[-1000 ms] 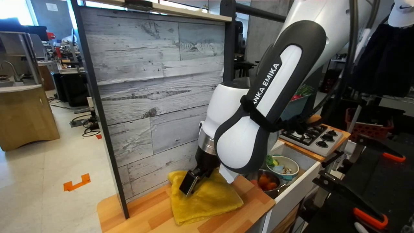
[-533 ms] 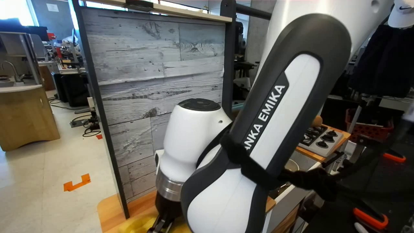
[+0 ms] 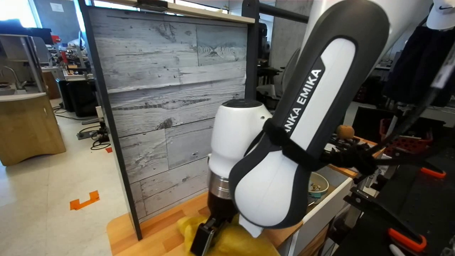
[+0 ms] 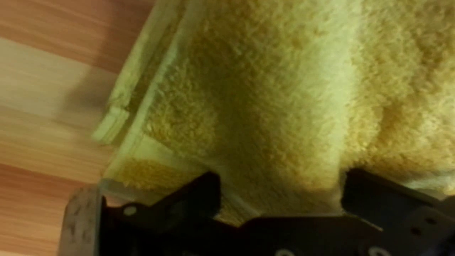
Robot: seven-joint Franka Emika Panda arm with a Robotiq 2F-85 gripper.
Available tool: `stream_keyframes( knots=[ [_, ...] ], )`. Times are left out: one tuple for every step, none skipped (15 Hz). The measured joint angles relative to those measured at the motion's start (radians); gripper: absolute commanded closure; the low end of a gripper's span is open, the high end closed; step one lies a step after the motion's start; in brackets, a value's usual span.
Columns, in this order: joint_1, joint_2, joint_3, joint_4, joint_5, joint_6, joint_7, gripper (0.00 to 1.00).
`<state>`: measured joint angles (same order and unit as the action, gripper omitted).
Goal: Pick the objects on the counter and the stove and put them in the pots in the sink, then wipe the counter with the cloth
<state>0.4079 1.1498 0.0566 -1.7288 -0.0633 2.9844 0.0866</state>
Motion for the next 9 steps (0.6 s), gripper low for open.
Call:
stream_keyframes(
  knots=[
    [-0.021, -0.020, -0.018, -0.049, 0.014, 0.024, 0.017, 0.00],
    [-0.044, -0.036, -0.032, -0.098, 0.025, 0.058, 0.029, 0.00],
    [-0.070, -0.050, -0.042, -0.142, 0.028, 0.092, 0.029, 0.00],
    [-0.097, -0.059, -0.045, -0.177, 0.028, 0.121, 0.026, 0.00],
    [-0.118, -0.064, -0.044, -0.200, 0.026, 0.139, 0.015, 0.00],
    [-0.129, -0.066, -0.038, -0.207, 0.021, 0.147, -0.004, 0.00],
    [-0.131, -0.064, -0.026, -0.204, 0.013, 0.148, -0.024, 0.00],
    [-0.127, -0.060, -0.007, -0.195, 0.006, 0.148, -0.040, 0.00],
    [-0.113, -0.052, 0.015, -0.176, 0.002, 0.147, -0.052, 0.00]
  ],
)
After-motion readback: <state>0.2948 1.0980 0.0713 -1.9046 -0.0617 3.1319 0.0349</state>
